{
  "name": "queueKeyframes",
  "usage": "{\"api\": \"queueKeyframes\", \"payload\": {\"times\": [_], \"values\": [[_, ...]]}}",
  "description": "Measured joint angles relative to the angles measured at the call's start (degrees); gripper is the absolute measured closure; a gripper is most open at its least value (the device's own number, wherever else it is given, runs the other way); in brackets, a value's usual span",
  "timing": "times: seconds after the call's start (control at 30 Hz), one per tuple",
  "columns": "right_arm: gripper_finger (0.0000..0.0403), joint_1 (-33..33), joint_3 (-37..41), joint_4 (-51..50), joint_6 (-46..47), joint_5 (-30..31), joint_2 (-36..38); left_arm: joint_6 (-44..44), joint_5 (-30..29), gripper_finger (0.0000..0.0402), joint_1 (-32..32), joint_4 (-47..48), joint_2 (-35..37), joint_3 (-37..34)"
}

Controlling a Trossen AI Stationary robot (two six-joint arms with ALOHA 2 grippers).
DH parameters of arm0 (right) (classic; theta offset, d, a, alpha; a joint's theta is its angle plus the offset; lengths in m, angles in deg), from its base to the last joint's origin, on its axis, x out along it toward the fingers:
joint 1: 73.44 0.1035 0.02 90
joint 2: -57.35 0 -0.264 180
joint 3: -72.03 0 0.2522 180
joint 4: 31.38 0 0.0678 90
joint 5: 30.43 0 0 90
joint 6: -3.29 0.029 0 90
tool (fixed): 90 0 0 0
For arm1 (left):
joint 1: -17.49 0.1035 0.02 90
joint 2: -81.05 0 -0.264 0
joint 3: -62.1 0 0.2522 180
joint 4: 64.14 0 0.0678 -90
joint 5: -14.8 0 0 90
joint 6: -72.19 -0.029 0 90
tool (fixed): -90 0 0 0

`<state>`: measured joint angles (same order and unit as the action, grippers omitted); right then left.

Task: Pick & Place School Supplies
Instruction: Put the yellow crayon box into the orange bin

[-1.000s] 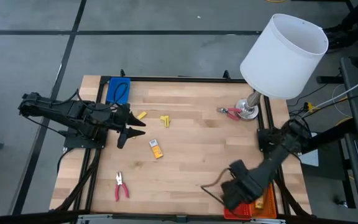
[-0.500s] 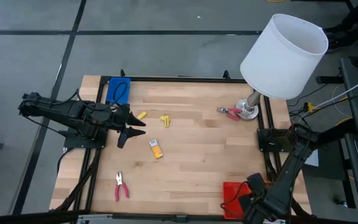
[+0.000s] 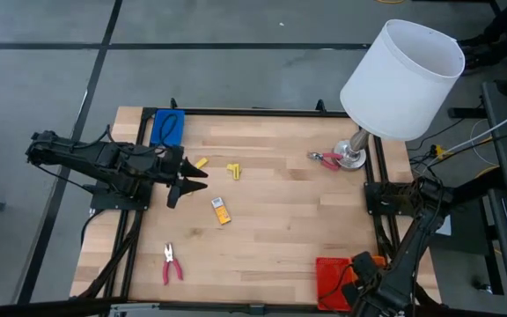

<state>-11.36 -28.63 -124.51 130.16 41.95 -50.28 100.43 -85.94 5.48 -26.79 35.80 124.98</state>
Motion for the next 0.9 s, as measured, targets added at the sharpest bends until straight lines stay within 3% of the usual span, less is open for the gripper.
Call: {"api": "queueKeyframes", "payload": {"times": [0.33, 0.73, 0.9], "values": [[0.0211, 0.35, 0.02, -1.02, -2.79, -2.39, 0.0, 1.07, -0.09, 0.0233, 0.0, 0.09, -0.32, 0.0], [0.0121, -0.71, 0.04, -2.38, -4.24, -0.86, 0.0, 2.52, 0.14, 0.0233, 0.0, 0.11, -0.74, 0.0], [0.0124, -7.04, 0.04, 3.8, -6.48, 8.67, 0.0, 2.36, -0.03, 0.0233, 0.0, 0.11, -0.86, 0.0]]}}
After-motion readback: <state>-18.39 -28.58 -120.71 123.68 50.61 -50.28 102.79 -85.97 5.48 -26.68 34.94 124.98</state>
